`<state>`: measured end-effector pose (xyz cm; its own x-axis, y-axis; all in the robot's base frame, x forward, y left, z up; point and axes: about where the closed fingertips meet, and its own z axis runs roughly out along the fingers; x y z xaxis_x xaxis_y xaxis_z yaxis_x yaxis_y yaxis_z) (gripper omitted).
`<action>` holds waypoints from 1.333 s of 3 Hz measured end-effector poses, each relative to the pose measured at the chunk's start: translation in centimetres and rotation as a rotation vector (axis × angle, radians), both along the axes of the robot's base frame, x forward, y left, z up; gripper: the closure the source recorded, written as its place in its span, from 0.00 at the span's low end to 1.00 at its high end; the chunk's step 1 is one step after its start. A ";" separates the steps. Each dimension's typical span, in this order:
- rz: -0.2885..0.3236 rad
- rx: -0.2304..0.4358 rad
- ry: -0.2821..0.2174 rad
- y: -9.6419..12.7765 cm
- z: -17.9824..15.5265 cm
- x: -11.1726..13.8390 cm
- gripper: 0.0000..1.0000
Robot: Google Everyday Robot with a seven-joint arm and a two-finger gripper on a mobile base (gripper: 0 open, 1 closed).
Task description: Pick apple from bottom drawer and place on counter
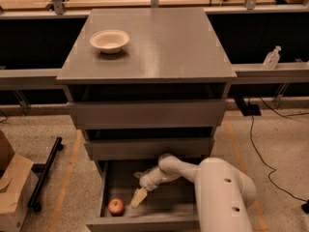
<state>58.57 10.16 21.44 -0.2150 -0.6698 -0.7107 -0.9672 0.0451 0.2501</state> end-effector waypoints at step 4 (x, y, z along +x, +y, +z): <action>0.044 0.237 0.051 8.9 -6.2 -0.3 0.00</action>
Offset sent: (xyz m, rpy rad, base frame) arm 0.0122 0.0755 -0.0547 0.2869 0.0240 0.0187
